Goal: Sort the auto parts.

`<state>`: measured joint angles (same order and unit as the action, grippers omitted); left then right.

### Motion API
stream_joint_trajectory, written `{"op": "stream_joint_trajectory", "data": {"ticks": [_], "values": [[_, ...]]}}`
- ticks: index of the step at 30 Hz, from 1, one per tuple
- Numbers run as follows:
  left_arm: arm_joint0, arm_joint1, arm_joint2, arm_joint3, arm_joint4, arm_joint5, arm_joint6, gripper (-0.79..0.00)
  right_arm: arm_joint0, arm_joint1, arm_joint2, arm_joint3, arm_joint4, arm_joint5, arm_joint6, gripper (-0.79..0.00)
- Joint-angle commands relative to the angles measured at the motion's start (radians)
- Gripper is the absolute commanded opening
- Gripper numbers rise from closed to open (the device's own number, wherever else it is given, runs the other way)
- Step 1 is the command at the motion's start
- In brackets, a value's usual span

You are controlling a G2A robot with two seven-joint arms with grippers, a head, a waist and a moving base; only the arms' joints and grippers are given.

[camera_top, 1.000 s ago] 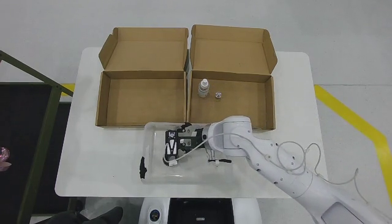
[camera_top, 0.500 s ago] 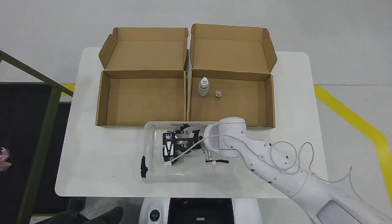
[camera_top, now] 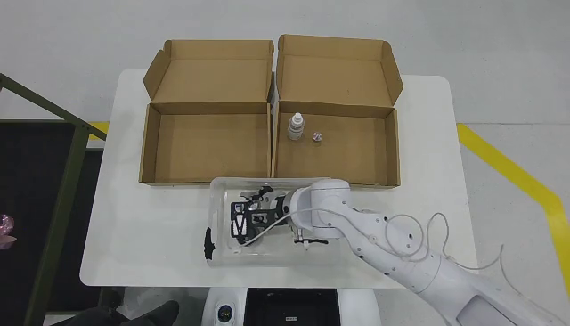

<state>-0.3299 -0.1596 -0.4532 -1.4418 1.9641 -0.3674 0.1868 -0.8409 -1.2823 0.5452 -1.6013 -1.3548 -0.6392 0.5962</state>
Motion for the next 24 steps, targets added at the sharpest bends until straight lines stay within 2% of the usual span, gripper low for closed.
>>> {"op": "stream_joint_trajectory", "data": {"ticks": [1,11,15,16,19,24], "values": [[0.000,0.000,0.000,0.000,0.000,0.000,0.000,0.000,0.003,-0.004,-0.002,0.010,-0.005,0.006,-0.007,-0.406],[0.000,0.000,0.000,0.000,0.000,0.000,0.000,0.000,0.017,-0.025,-0.007,0.047,-0.012,0.014,-0.012,-0.428],[0.000,0.000,0.000,0.000,0.000,0.000,0.000,0.000,0.011,-0.030,-0.007,0.053,-0.018,0.014,-0.010,-0.582],[0.000,0.000,0.000,0.000,0.000,0.000,0.000,0.000,0.009,-0.030,-0.006,0.052,-0.018,0.013,-0.010,-0.594],[0.000,0.000,0.000,0.000,0.000,0.000,0.000,0.000,0.001,-0.030,0.001,0.038,-0.020,0.010,-0.006,-0.785],[0.000,0.000,0.000,0.000,0.000,0.000,0.000,0.000,-0.018,-0.022,0.028,-0.012,-0.025,-0.003,-0.007,-0.785]]}}
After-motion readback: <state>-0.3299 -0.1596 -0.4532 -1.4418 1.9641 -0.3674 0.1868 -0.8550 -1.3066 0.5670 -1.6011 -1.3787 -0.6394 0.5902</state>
